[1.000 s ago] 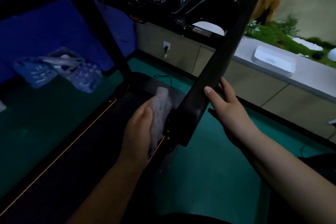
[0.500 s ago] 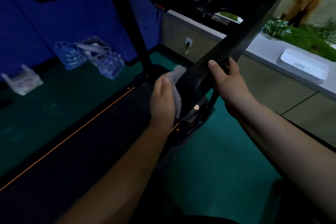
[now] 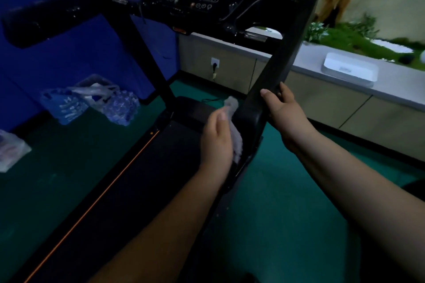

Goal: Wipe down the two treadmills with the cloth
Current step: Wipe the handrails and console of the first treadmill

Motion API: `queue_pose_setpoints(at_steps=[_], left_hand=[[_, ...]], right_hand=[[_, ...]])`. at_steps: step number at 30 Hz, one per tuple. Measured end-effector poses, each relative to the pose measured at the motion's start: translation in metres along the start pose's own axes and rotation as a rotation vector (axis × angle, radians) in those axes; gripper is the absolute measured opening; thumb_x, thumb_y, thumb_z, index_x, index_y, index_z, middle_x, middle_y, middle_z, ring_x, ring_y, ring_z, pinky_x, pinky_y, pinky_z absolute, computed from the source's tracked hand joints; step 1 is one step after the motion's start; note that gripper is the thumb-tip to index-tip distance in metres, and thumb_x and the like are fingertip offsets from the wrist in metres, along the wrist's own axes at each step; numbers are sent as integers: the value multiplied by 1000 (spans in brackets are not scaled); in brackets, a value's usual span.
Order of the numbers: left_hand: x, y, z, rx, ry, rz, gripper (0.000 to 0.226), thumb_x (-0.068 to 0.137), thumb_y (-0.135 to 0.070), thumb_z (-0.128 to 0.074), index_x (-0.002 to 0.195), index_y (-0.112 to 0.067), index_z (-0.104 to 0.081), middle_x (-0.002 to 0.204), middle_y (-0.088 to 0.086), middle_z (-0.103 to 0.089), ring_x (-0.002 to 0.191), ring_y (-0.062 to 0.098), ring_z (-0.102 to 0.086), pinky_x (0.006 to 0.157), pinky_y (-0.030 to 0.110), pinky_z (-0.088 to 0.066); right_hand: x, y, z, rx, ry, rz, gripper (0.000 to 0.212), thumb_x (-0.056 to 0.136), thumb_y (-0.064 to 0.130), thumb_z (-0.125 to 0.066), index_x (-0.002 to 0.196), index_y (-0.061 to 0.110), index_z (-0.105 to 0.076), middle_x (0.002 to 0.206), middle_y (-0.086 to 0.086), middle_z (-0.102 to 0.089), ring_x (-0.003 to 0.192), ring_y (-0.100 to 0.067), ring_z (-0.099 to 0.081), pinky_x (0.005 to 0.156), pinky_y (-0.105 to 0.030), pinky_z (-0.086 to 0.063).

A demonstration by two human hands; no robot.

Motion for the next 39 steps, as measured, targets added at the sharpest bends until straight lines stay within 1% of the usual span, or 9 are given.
queue_pose_setpoints(at_steps=[5, 12, 18, 22, 25, 28, 32, 36, 39], left_hand=[[-24, 8, 7, 37, 26, -146, 38, 101, -17, -41, 139, -21, -47, 138, -5, -41, 116, -2, -43, 86, -5, -30], [55, -23, 11, -80, 413, 40, 31, 103, -21, -40, 128, -17, -59, 124, 12, -63, 112, 20, -61, 88, 26, -51], [63, 3, 8, -123, 463, 217, 36, 100, -32, -45, 133, -23, -56, 125, 6, -65, 113, 26, -63, 103, 48, -45], [49, -8, 21, -81, 430, 85, 30, 103, -23, -43, 125, -35, -59, 83, -8, -69, 69, -1, -65, 60, 14, -51], [65, -38, 7, -76, 450, -53, 31, 102, -17, -44, 123, -35, -59, 112, -21, -61, 99, -19, -55, 84, 1, -42], [90, -57, -18, -100, 496, -70, 34, 101, -15, -45, 129, -27, -59, 131, -3, -60, 118, 4, -57, 103, 23, -45], [109, -49, -29, -51, 493, -23, 38, 102, -14, -42, 139, -16, -49, 136, 2, -56, 121, 5, -54, 94, 6, -41], [111, -38, -17, 79, 588, 2, 40, 103, -17, -40, 143, -19, -43, 131, -2, -57, 91, -22, -52, 75, -6, -36], [120, -32, -5, 143, 641, -17, 39, 101, -17, -47, 139, -22, -49, 132, -6, -57, 114, -5, -53, 83, -4, -36]], right_hand=[[-10, 2, -8, 37, -107, 0, 100, 58, 66, -62, 146, 29, -33, 138, 6, -54, 121, -13, -55, 107, -40, -43], [-24, 7, -16, 73, -148, 22, 75, 75, 51, -59, 144, 28, -39, 131, 8, -59, 114, -7, -59, 104, -40, -46], [-15, 5, -16, 48, -208, 16, 83, 66, 53, -61, 142, 27, -41, 129, 3, -60, 115, -11, -59, 106, -41, -44], [-4, 11, -12, -17, -190, -7, 90, 58, 64, -64, 140, 37, -40, 130, 6, -60, 117, -11, -59, 105, -38, -45], [5, 22, -10, -40, -155, 17, 70, 65, 54, -66, 132, 38, -48, 117, 10, -67, 106, -10, -65, 98, -39, -51], [9, 29, -9, -85, -164, 47, 39, 80, 36, -66, 117, 40, -56, 106, 11, -70, 98, -10, -67, 94, -42, -53], [17, 37, -7, -167, -221, 42, 32, 83, 31, -67, 113, 37, -57, 101, 12, -68, 94, -6, -65, 91, -37, -53], [31, 49, -7, -279, -286, 12, 33, 78, 33, -70, 109, 27, -59, 98, 7, -68, 88, -10, -66, 83, -35, -55], [42, 55, -9, -447, -348, -26, 56, 62, 54, -64, 107, 22, -61, 106, -7, -66, 94, -21, -65, 86, -38, -54]])
Point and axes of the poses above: each hand's wrist, its own x-axis towards the middle knuckle, its own z-axis out of the back of the hand, y = z × x, the point moved 1 cm from there along x, towards the middle knuckle
